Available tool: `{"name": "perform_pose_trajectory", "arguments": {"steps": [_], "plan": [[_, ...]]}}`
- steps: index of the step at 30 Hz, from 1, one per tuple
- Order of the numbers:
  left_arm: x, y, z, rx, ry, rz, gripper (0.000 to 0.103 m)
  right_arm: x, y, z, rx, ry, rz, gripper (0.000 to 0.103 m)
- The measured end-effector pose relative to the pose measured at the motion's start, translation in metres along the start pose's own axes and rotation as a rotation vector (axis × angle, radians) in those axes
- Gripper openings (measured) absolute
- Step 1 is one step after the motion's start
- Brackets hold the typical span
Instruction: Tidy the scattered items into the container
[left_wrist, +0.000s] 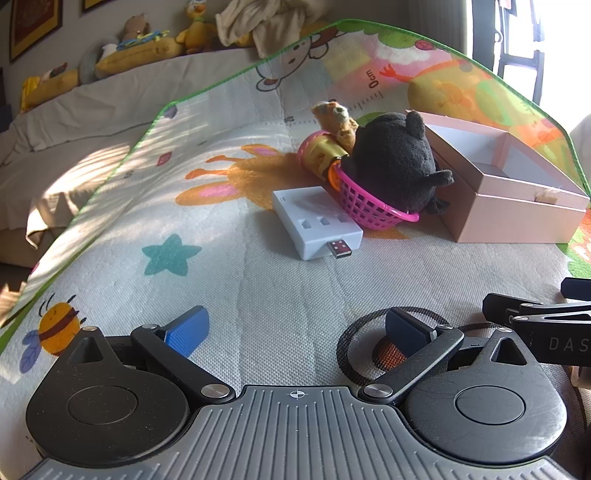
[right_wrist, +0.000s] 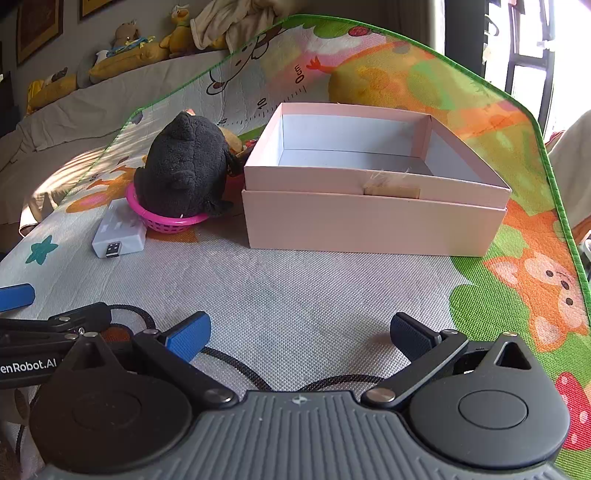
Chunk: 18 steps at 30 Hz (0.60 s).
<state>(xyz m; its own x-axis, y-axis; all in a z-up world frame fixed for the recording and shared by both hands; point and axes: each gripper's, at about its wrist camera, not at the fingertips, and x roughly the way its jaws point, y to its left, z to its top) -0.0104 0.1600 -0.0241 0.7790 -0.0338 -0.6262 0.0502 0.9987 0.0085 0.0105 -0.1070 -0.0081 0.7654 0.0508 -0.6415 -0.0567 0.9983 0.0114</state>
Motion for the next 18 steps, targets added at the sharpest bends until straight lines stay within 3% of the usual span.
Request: {"name": "perform_pose_trajectory", "arguments": {"steps": [18], "plan": [[-0.003,-0.008,-0.003,-0.006,-0.003,0.008,0.103,0.000,0.000,0.001,-0.002,0.001,0.001,0.103]]}}
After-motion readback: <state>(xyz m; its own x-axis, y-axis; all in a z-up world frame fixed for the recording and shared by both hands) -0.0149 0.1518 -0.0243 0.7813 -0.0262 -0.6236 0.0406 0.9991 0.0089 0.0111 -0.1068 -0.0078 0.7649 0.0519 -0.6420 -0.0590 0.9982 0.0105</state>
